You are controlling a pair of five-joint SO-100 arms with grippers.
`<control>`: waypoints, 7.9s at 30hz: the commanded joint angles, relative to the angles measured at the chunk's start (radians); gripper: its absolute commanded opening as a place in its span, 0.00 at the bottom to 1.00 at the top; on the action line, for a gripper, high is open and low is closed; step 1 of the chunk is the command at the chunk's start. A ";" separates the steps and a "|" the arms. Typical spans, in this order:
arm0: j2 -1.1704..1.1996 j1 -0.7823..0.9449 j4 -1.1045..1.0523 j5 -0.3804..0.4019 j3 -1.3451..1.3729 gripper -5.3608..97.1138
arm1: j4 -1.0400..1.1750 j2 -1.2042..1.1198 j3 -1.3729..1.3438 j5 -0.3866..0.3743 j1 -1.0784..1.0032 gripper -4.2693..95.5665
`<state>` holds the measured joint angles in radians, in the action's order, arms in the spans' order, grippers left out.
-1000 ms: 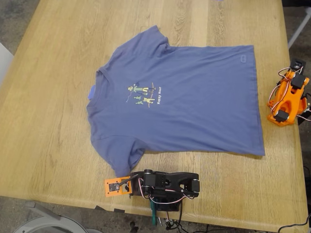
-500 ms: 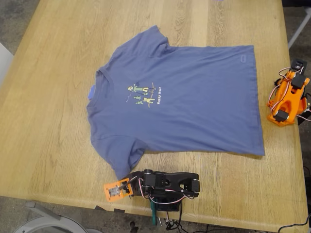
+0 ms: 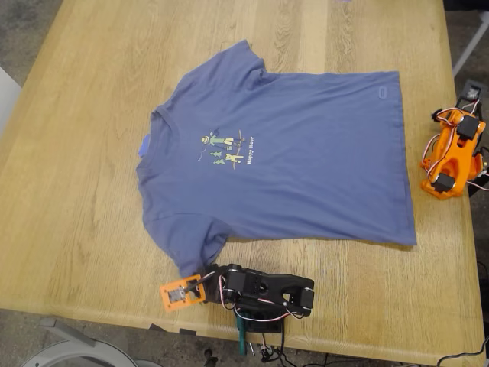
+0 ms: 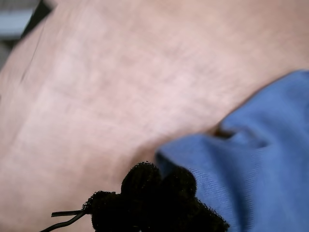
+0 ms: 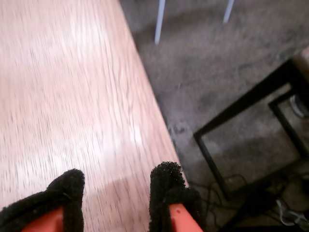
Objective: Fold a T-shirt
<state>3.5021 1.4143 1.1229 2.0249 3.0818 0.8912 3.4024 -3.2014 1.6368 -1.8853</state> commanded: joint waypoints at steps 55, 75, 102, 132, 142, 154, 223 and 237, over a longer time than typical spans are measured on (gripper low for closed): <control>-0.646 -0.480 0.581 -0.235 -1.407 0.65 | 0.810 -0.425 1.551 -0.028 0.890 0.49; -0.913 -0.854 0.607 -0.301 -1.548 0.67 | 0.805 -1.026 1.819 0.000 1.651 0.43; -1.278 -0.994 -0.155 -0.325 -1.239 0.65 | 0.006 -1.560 1.623 -0.140 2.014 0.40; -2.106 -0.778 -0.661 -0.304 -1.689 0.61 | -0.376 -1.772 1.577 -0.176 2.123 0.36; -2.342 -0.719 -0.666 -0.285 -1.899 0.61 | -0.397 -1.792 1.580 -0.179 2.121 0.35; -2.559 -0.673 -0.641 -0.302 -2.148 0.60 | -0.413 -1.789 1.520 -0.195 2.137 0.36; -3.528 -0.874 0.138 -0.210 -3.422 0.05 | -0.595 -1.690 1.206 -0.325 2.080 0.35; -3.496 -0.884 0.176 -0.212 -3.422 0.05 | -0.630 -1.873 1.362 -0.330 2.109 0.35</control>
<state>0.0015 0.6443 1.2395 1.8009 -0.2961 0.2792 1.5248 -1.8730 1.3100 0.2270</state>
